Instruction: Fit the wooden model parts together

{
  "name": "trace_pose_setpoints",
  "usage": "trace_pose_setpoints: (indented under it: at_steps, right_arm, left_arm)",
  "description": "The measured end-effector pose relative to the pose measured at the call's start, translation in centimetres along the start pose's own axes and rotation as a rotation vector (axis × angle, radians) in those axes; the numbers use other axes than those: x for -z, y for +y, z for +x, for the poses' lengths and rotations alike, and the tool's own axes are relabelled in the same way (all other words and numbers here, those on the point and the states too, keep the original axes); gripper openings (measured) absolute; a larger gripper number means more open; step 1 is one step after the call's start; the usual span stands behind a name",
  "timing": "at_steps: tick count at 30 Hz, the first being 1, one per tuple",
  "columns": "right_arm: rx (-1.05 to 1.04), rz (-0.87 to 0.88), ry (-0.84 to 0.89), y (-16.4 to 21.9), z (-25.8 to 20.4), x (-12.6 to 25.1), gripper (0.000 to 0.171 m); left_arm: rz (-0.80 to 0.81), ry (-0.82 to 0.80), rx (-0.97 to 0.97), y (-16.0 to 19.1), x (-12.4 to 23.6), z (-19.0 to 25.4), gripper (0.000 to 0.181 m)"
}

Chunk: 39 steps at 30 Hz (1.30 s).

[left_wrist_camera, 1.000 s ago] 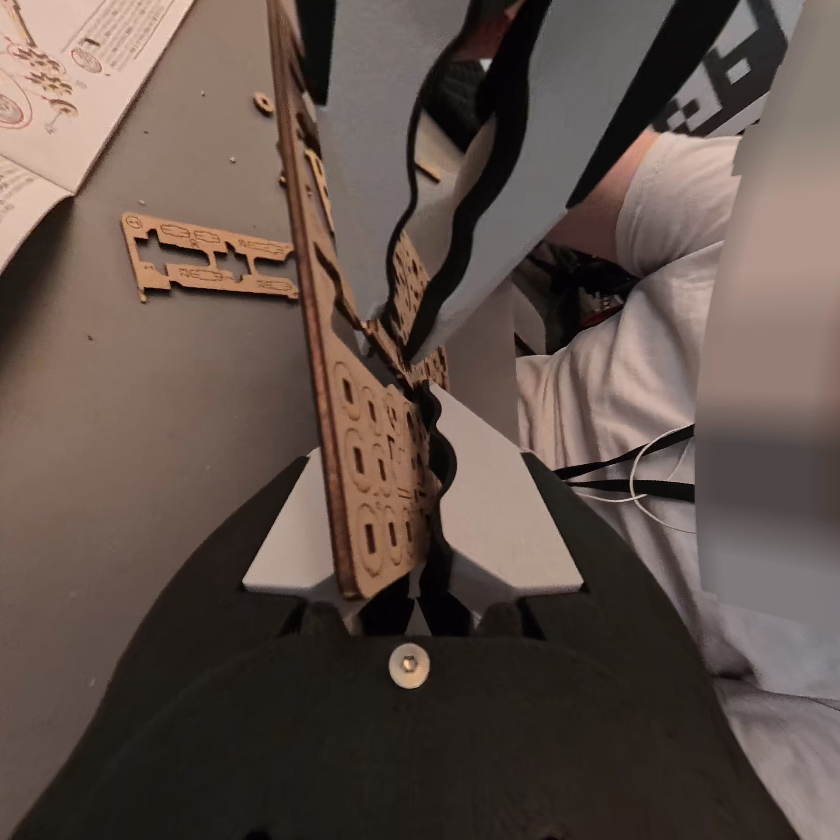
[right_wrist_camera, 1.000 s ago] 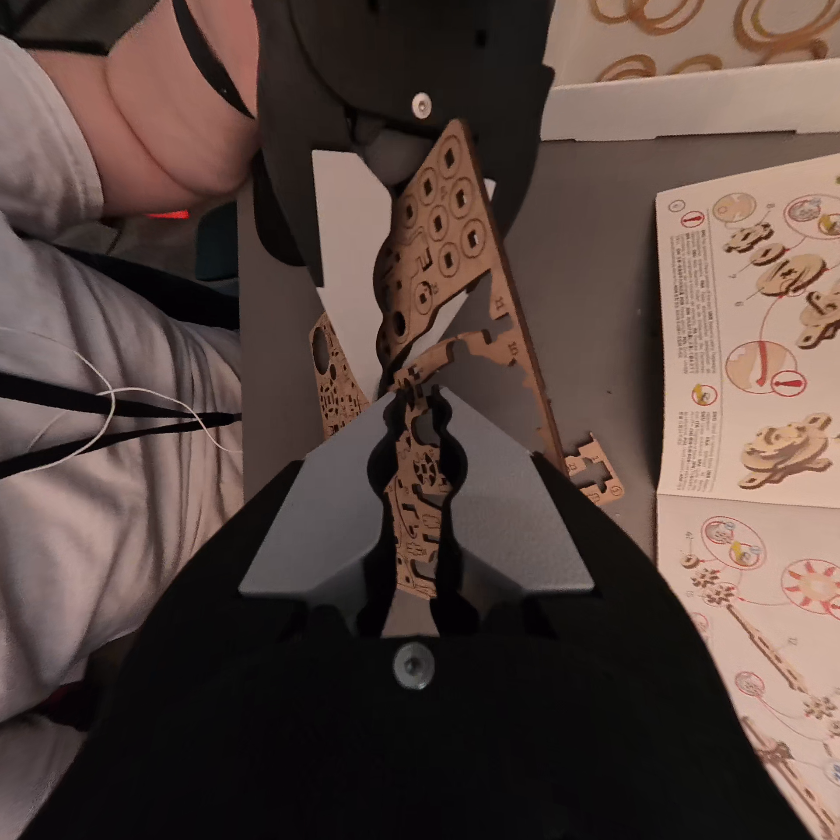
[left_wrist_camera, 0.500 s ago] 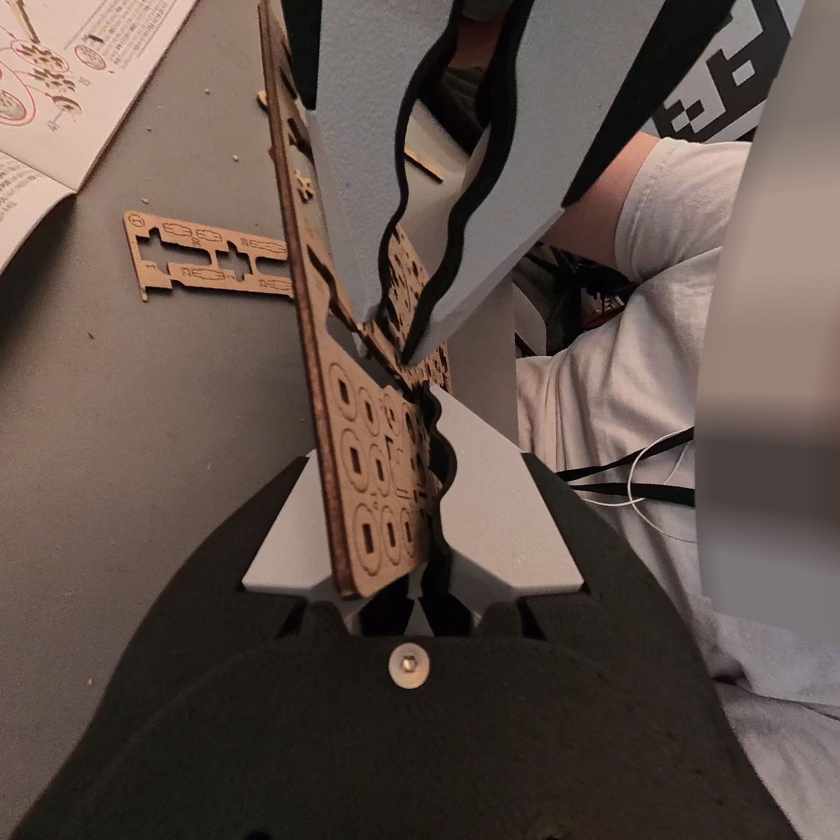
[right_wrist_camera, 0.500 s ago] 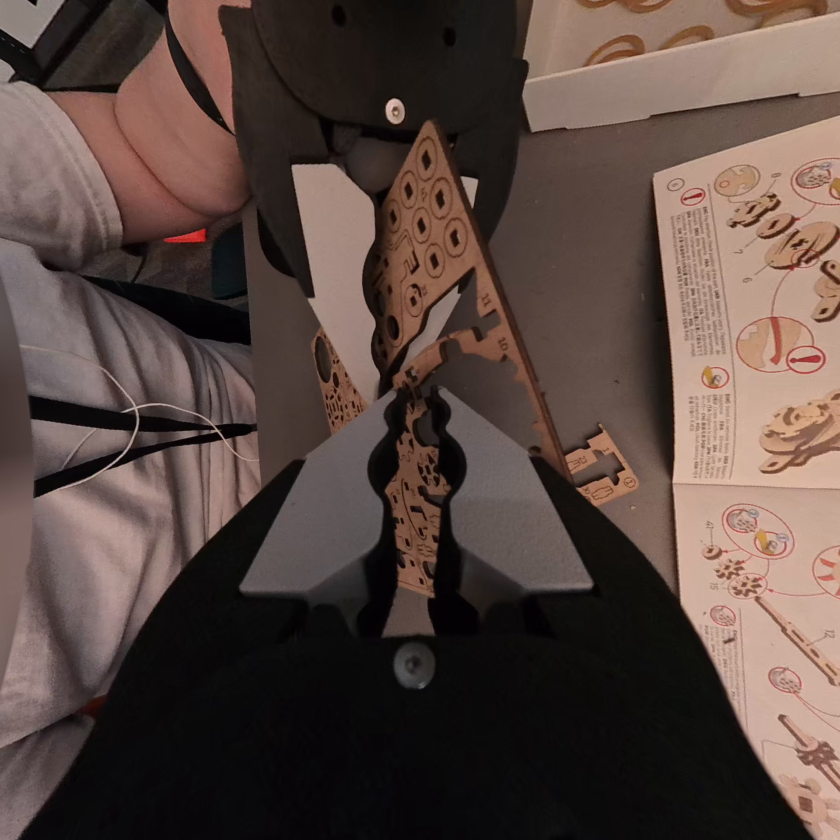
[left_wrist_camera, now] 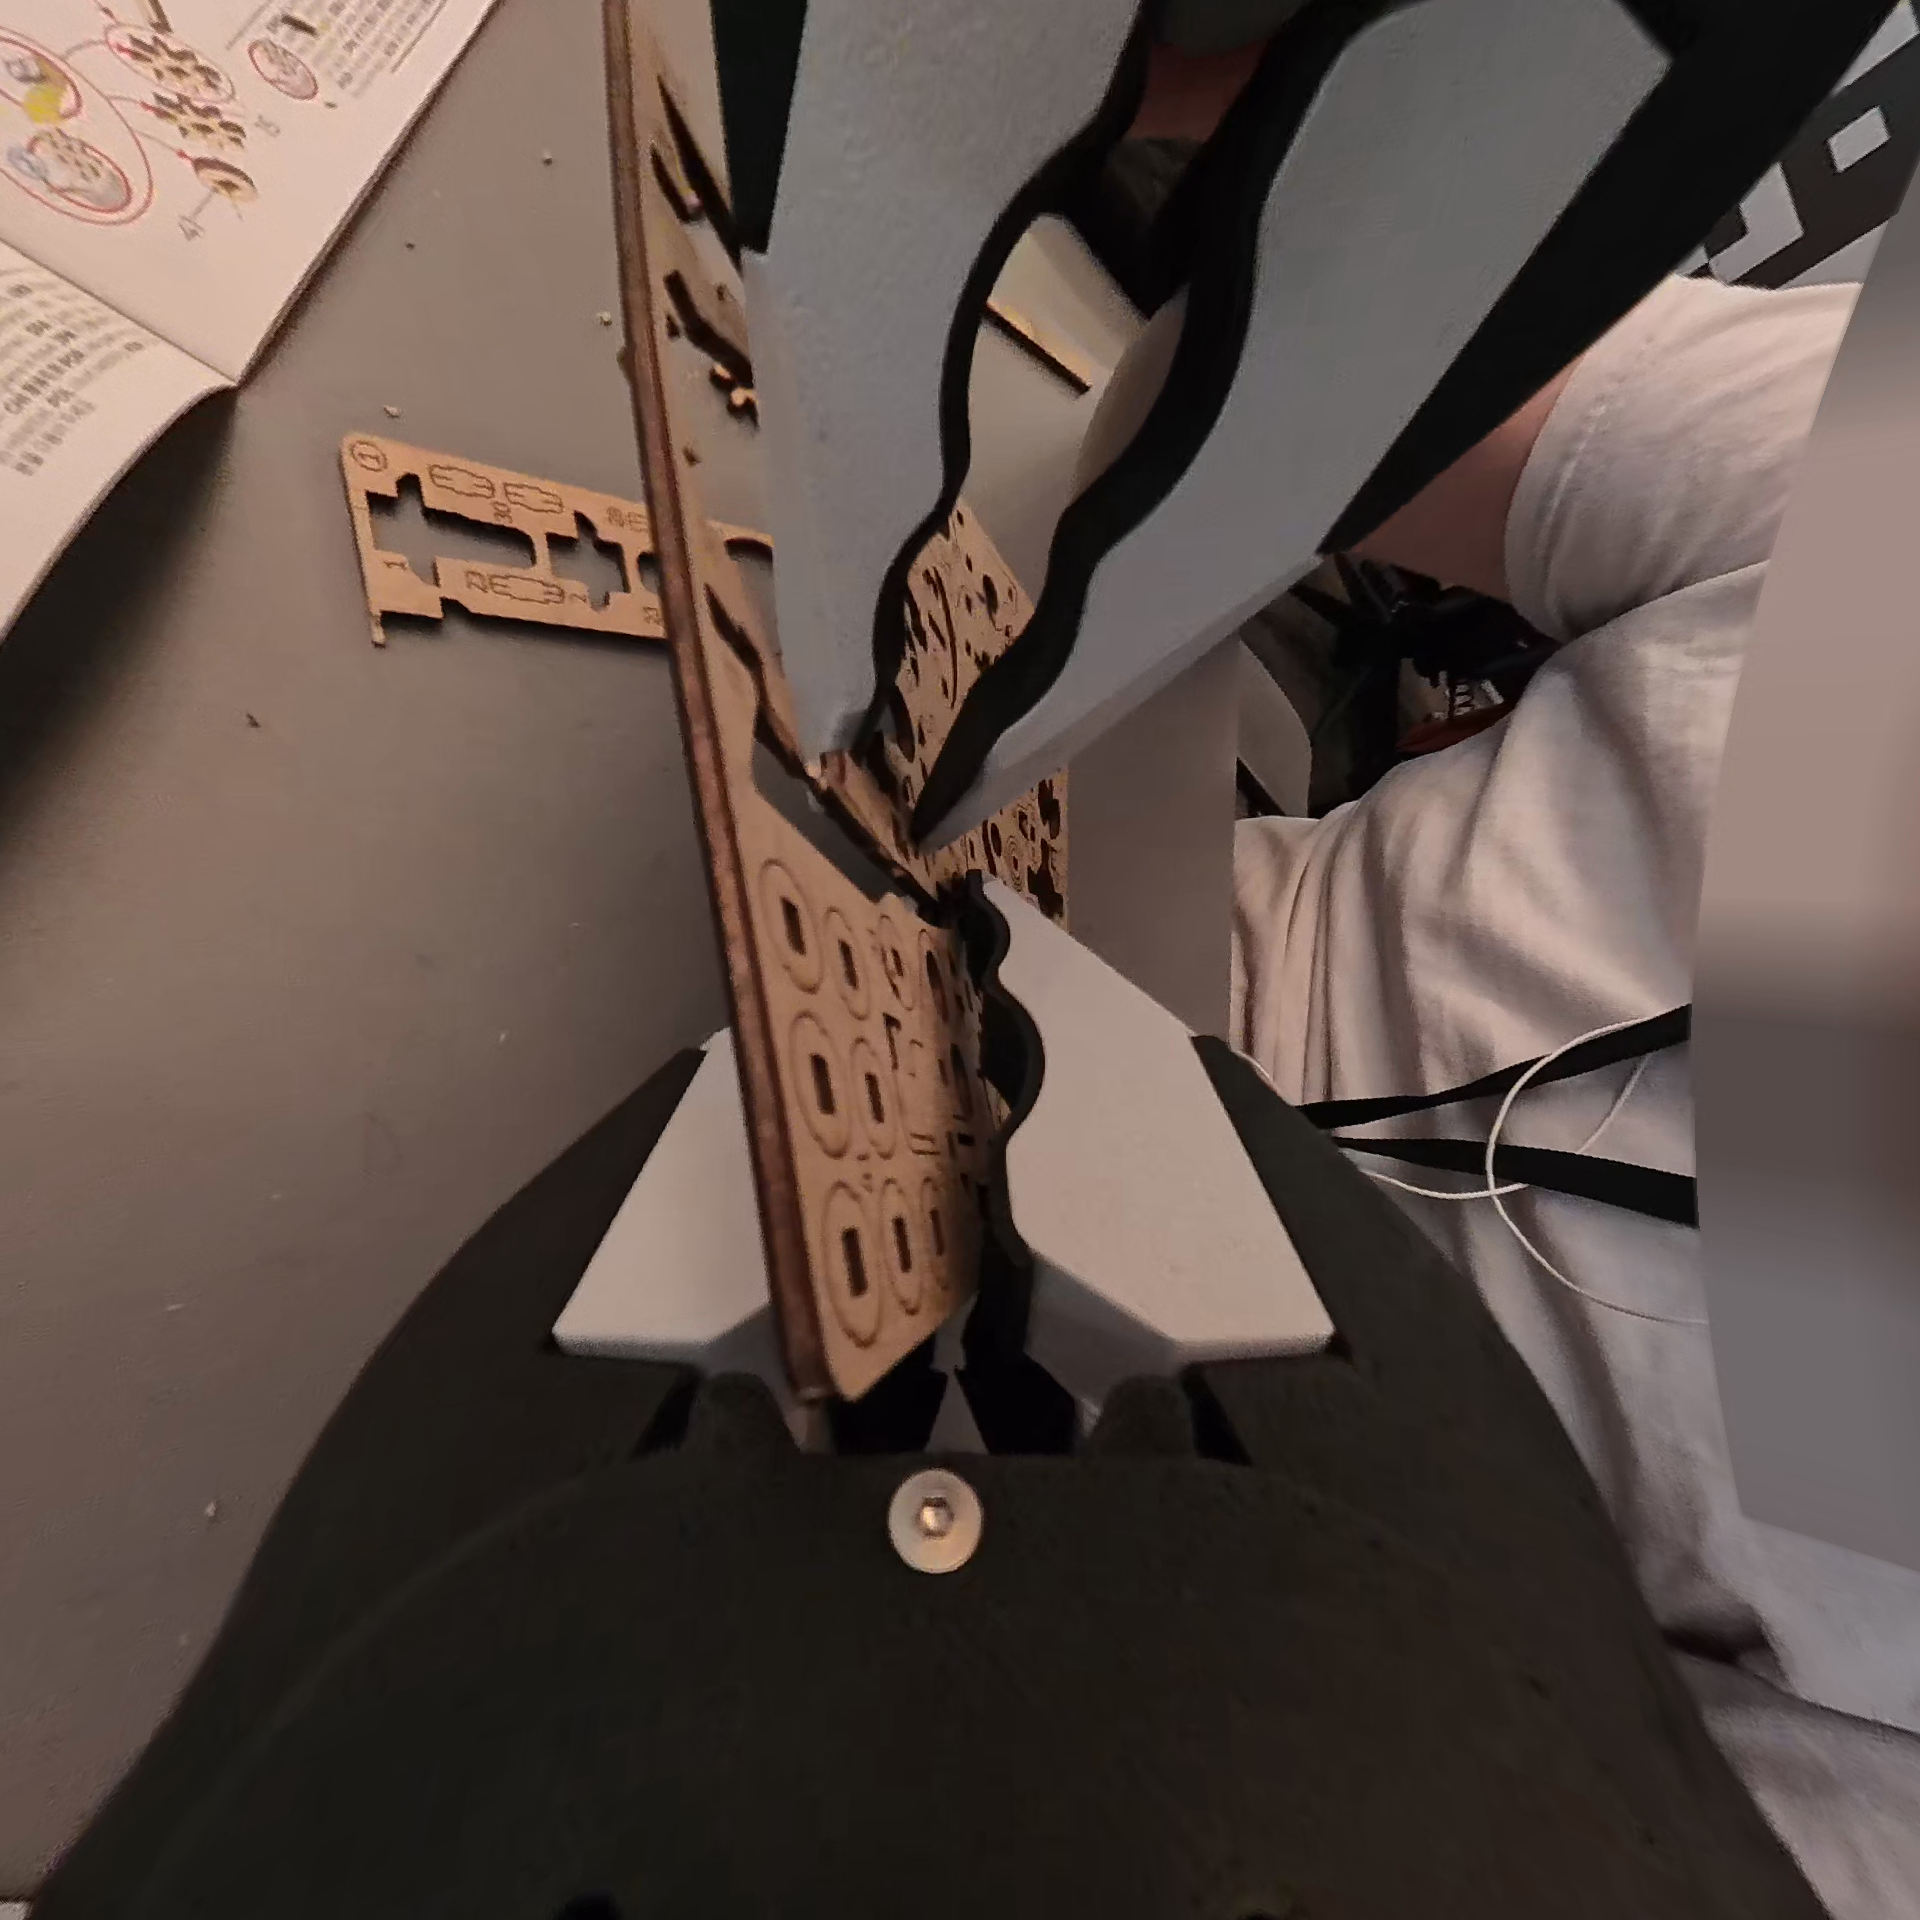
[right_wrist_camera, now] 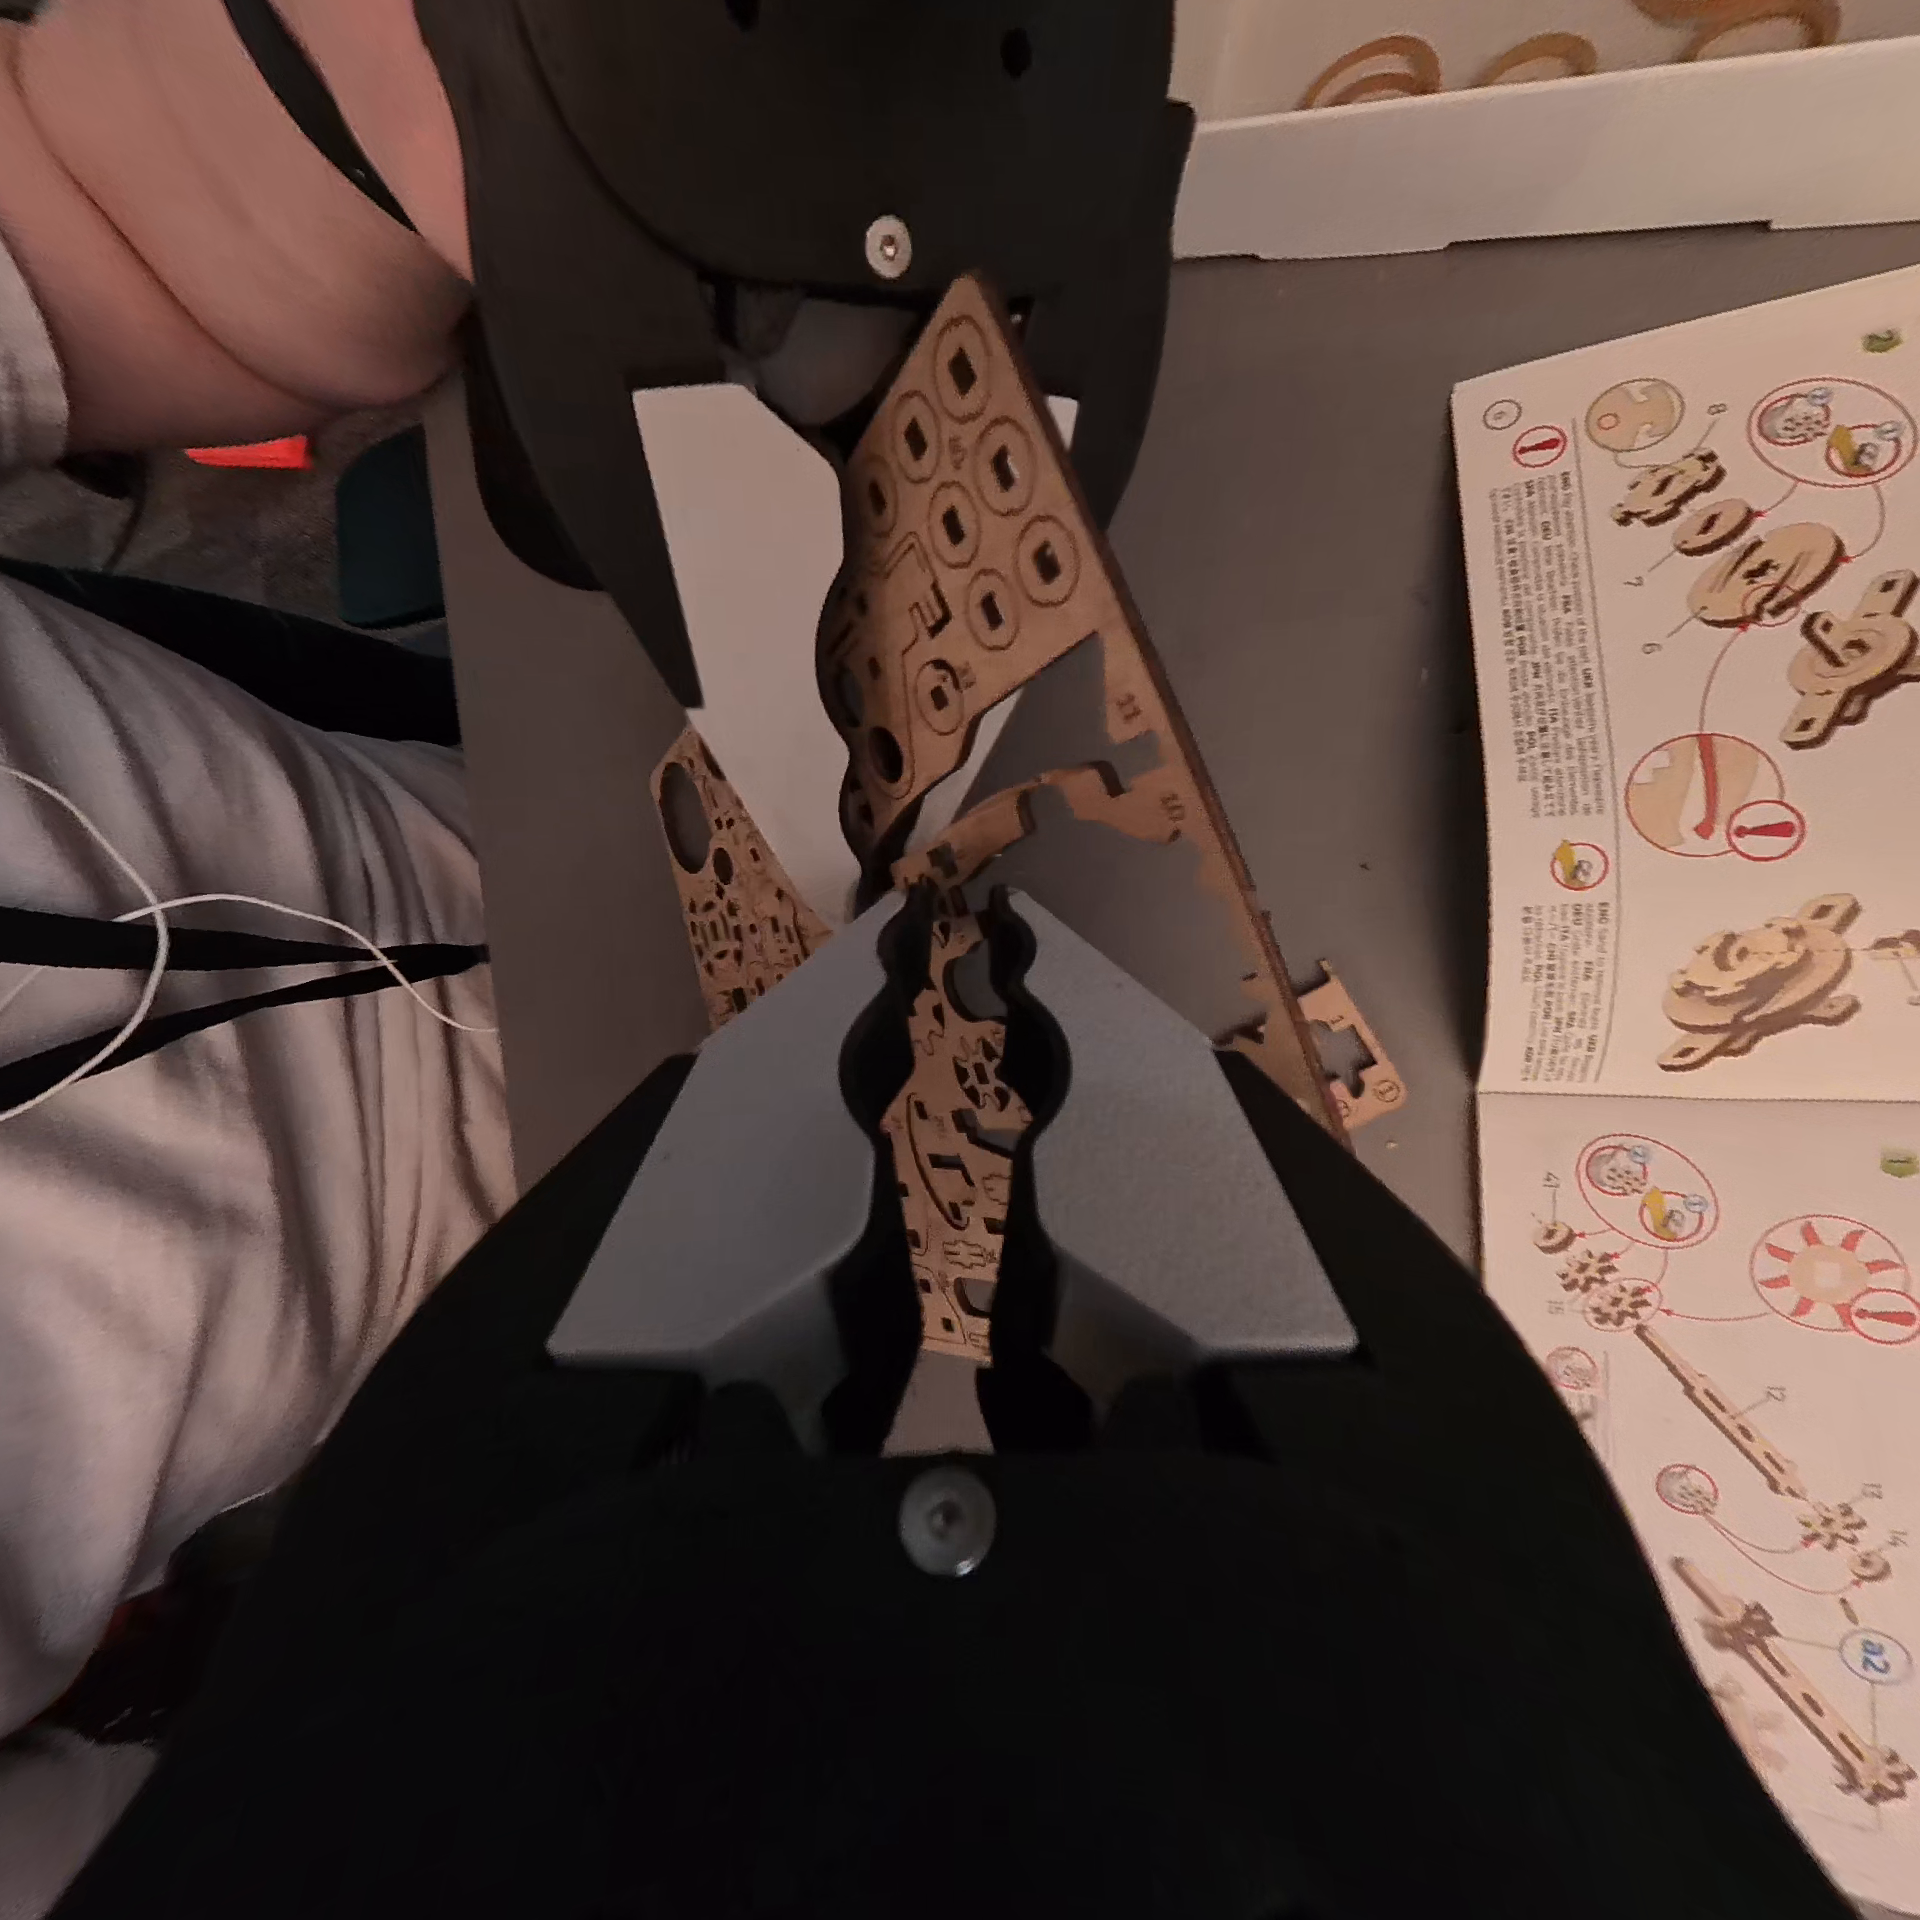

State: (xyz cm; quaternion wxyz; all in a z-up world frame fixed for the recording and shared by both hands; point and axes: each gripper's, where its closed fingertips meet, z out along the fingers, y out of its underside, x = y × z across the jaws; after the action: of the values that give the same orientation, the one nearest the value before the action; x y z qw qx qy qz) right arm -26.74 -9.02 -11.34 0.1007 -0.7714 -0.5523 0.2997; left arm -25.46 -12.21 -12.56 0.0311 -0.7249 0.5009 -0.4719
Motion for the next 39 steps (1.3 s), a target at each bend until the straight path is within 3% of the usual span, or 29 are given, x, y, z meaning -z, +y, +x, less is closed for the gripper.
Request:
trace_pose_setpoints:
  at_steps: [7, 12, 15, 29, 35, 39]
  right_arm:
    - [0.058, -0.018, 0.066, 0.1, 0.2, -0.1, 0.009]
    - [0.075, -0.002, -0.044, 0.2, -0.9, 0.6, 0.008]
    - [0.126, 0.007, -0.014, 0.1, -0.7, 0.9, 0.01]
    - [0.062, 0.091, -0.017, -0.4, -0.1, 3.2, 0.007]
    - [0.08, 0.039, 0.001, -0.1, -0.2, 1.8, 0.018]
    - [0.092, 0.021, 0.023, -0.2, -0.2, 1.1, 0.015]
  left_arm:
    - [-0.001, 0.006, 0.013, 0.1, 0.0, -0.2, 0.002]
    - [0.012, 0.094, -0.02, -0.1, -0.1, 0.9, 0.001]
    - [0.034, 0.132, 0.006, -0.4, 0.0, 1.0, 0.0]
    - [0.038, 0.109, -0.002, -0.5, 0.5, 0.8, 0.001]
    - [0.044, 0.108, 0.009, -0.6, 0.4, 0.6, 0.001]
    - [0.045, 0.107, 0.003, -0.7, 0.4, 0.8, 0.001]
